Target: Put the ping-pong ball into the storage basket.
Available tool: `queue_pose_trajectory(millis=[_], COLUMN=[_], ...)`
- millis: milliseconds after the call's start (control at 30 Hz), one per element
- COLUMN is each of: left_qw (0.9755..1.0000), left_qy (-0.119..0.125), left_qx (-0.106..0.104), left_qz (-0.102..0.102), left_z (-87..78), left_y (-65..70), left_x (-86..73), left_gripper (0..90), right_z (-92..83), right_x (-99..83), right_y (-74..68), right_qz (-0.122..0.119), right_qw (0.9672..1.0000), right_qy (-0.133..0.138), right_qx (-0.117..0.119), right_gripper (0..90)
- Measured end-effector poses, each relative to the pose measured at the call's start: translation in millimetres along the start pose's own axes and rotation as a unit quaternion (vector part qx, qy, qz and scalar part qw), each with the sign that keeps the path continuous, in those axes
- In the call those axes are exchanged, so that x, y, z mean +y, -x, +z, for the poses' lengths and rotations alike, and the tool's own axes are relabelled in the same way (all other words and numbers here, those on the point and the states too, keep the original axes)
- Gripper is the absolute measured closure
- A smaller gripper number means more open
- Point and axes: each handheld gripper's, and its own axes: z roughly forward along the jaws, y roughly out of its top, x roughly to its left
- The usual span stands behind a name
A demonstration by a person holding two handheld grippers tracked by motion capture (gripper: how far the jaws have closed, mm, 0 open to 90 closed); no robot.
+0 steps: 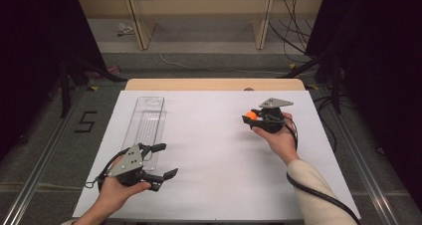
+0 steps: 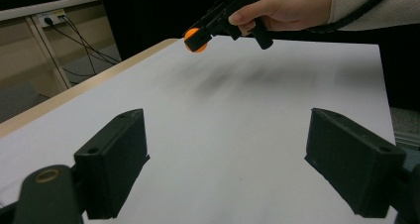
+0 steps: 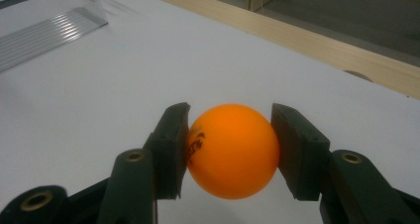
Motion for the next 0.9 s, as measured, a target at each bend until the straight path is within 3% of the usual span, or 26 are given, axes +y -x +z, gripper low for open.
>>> queue_pose_trajectory(millis=[900], left_qw=[1.0000], left_qy=[0.000], left_qx=[-0.001], left_qz=[0.000], left_z=[0.1], left_y=[0.1], left_x=[0.0], left_gripper=[15.8], right_z=[4.6], right_x=[8.5], right_y=[-14.1], right_qz=[-0.008], right_qw=[0.9998], right_qy=[0.011], right_qx=[0.015], right_gripper=[51.2])
